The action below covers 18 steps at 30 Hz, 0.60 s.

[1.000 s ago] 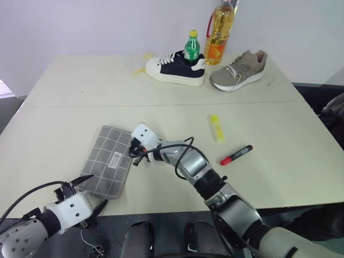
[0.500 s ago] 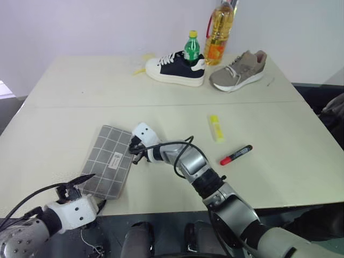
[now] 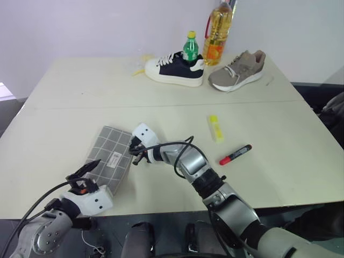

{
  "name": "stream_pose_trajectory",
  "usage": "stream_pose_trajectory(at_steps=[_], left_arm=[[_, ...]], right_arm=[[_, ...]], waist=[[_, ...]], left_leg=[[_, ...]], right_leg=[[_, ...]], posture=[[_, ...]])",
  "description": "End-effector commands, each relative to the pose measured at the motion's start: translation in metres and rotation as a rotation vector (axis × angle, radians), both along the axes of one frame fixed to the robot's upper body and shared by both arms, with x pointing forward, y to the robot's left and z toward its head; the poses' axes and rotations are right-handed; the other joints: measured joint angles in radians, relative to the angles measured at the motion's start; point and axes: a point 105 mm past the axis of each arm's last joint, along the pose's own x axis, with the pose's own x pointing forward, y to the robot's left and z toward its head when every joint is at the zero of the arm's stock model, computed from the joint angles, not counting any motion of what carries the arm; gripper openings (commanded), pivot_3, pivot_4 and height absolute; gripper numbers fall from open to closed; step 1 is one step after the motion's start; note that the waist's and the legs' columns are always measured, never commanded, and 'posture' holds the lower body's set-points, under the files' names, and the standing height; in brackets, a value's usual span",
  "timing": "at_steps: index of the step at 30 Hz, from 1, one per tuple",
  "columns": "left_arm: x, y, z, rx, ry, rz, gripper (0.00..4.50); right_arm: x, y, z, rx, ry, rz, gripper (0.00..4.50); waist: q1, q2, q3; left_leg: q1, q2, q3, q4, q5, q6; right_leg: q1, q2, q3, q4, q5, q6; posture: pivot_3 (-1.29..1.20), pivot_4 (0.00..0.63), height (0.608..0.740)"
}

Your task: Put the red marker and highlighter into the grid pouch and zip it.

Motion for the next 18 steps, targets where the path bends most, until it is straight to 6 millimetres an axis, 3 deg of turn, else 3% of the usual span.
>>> stream_pose_trajectory(at_steps=[1,4,10,15,18], left_arm=[[-0.003,0.004,-0.001,0.000,0.003,0.003,4.25],[-0.007,0.001,0.000,-0.034,-0.001,-0.025,3.22],[-0.010,-0.004,0.007,-0.109,-0.029,-0.076,0.15],[-0.010,-0.002,0.008,-0.131,-0.031,-0.069,0.07],[-0.010,-0.003,0.007,-0.217,-0.027,-0.032,0.07]], right_arm=[[-0.003,0.000,-0.007,-0.023,0.016,0.011,0.00],[-0.004,0.000,-0.007,-0.023,0.015,0.014,0.00],[-0.004,-0.001,-0.007,-0.024,0.010,0.019,0.00],[-0.002,-0.001,-0.007,-0.022,0.003,0.012,0.00],[0.010,-0.006,0.003,-0.007,-0.077,-0.039,0.00]], waist=[[0.000,0.000,0.000],[-0.001,0.000,0.000],[0.000,0.000,0.000],[-0.001,0.000,0.000],[-0.001,0.000,0.000]], left_leg=[[0.000,0.000,0.000,0.000,0.000,0.000],[0.000,0.000,0.000,0.000,0.000,0.000],[-0.001,0.000,0.000,0.000,0.000,0.000],[-0.001,0.000,0.000,0.000,0.000,0.000],[-0.001,0.000,0.000,0.000,0.000,0.000]], right_leg=[[0.000,0.000,0.000,0.000,0.000,0.000],[-0.001,0.000,0.000,0.000,0.000,0.000],[-0.001,-0.001,0.000,0.000,0.000,0.000],[-0.001,0.000,0.000,-0.001,0.000,0.000],[-0.001,0.000,0.000,-0.001,0.000,0.000]], posture=[[0.00,0.150,0.702],[0.00,0.150,0.702],[0.00,0.150,0.702],[0.00,0.150,0.702],[0.00,0.150,0.702]])
